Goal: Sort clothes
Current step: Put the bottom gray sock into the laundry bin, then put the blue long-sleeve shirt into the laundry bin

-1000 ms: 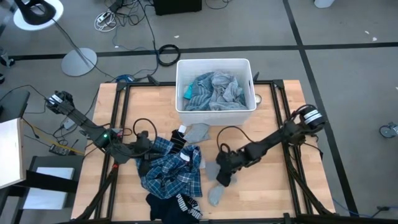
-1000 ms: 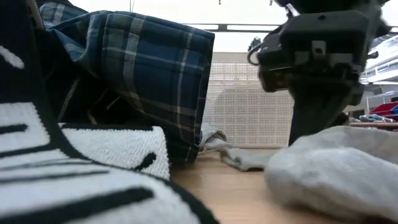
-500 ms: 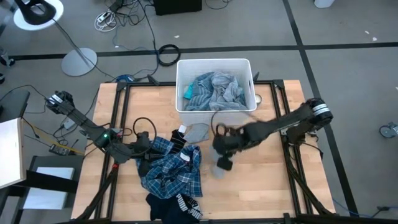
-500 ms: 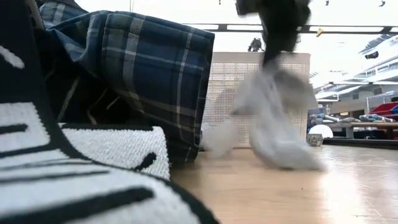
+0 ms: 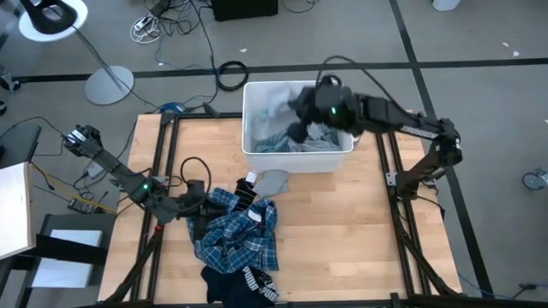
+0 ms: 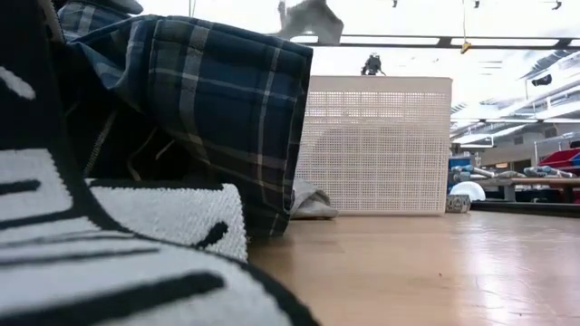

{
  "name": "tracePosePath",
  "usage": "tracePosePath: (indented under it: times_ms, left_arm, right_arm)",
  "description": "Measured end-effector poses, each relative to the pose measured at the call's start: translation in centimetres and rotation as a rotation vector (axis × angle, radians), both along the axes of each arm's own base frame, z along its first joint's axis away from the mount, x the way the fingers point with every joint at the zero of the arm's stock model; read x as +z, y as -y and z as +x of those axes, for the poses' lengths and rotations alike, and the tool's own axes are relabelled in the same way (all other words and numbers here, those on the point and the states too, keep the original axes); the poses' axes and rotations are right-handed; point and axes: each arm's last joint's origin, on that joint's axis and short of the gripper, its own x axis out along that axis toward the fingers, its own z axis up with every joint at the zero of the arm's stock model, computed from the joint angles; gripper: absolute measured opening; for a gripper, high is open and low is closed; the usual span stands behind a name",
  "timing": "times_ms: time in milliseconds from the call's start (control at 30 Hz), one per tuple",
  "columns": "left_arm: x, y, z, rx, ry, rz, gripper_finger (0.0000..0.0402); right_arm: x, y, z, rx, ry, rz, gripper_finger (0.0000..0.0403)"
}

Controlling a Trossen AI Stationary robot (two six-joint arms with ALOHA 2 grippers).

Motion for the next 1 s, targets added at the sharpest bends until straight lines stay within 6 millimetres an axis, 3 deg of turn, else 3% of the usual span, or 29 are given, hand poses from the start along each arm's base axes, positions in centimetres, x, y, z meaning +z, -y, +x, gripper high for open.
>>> tracePosePath:
  times_ms: [233,467,767,900,1000]
  left_arm:
    - [0.2,-0.1,0.1,0.058,0.033,-0.03,0.009]
    - [0.4,-0.2,0.1,0.111,0.063,-0.043,0.0107]
    - [0.2,-0.1,0.1,0.065,0.032,-0.046,0.0204]
    - [0.1,-0.1,0.0,0.045,0.019,-0.047,0.024]
    - [0.1,0.2,0.0,-0.037,-0.007,-0.101,0.0244]
  right_arm:
    - [-3.6,6.1,0.3,-0.055,-0.012,0.237,0.0026]
    - [-4.6,8.1,-0.7,-0.033,-0.006,0.363,0.0108]
    - [-4.0,7.2,-1.2,0.051,0.006,0.434,0.0207]
    - [-4.6,5.7,-1.8,0.122,-0.084,0.546,0.0226]
    - [-5.5,4.0,-2.4,0.117,-0.2,0.653,0.0229]
